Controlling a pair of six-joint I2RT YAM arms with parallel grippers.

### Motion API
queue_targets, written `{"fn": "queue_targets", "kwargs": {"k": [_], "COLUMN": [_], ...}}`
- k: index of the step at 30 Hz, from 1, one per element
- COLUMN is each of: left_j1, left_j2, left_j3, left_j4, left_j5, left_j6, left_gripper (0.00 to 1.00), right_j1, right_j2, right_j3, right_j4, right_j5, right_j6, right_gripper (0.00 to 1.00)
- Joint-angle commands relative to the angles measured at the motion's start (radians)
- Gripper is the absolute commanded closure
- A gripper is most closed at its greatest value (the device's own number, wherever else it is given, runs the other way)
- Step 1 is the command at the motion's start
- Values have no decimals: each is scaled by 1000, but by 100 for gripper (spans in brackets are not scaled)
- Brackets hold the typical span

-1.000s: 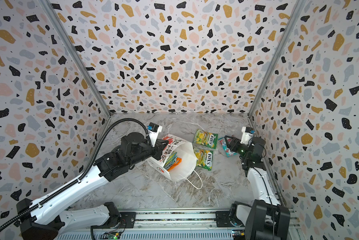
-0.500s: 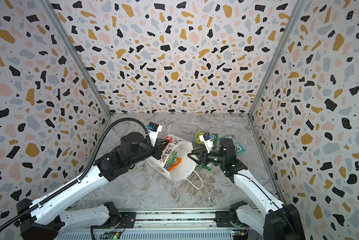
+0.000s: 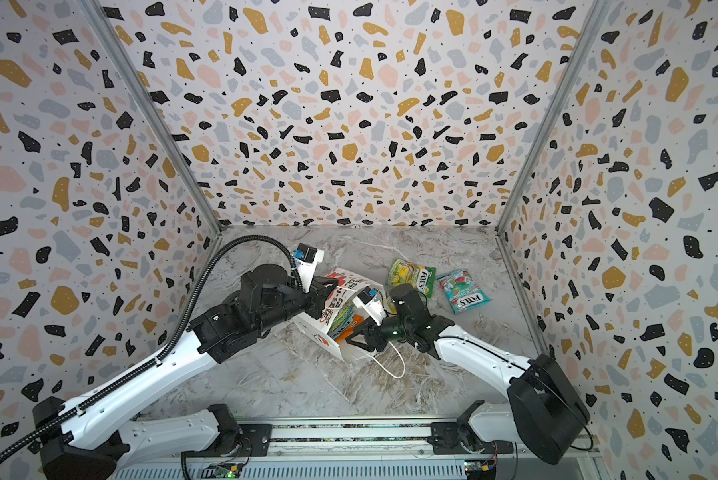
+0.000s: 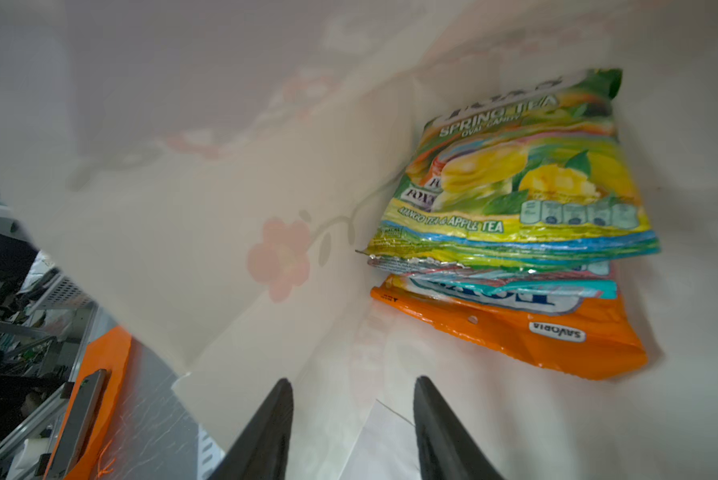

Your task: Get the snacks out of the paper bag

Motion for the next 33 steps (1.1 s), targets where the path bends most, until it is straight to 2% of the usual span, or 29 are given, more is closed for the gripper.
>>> {"fn": "queue_targets", "kwargs": {"k": [1, 5, 13, 16, 22, 30, 33], "left_j1": [-5, -5, -5, -5, -5, -7, -7], "left_j2": [-11, -9, -5, -5, -3, -2, -1], "left_j3": [14, 11, 12, 11, 12, 16, 15], "left_j4": [58, 59, 53, 53, 53, 53, 53], "left_j5": [-8, 5, 23, 29, 40, 46, 49], "left_j6": [-7, -6, -3, -3, -3, -3, -3], "left_gripper": [100, 100, 100, 100, 100, 100, 100], "right_j1": [3, 3, 8, 10, 22, 28, 28], "right_j2": [43, 101, 116, 116, 154, 188, 195], "right_j3": [32, 43, 7, -14, -7, 35, 36], "right_j4": [-14, 46, 285, 352, 398, 343, 352], "right_j5": [51, 76, 137, 194, 280, 385, 389], "right_j6": [-32, 49, 337, 447, 616, 669, 674], "right_gripper": [52, 53, 59, 61, 62, 60, 59]}}
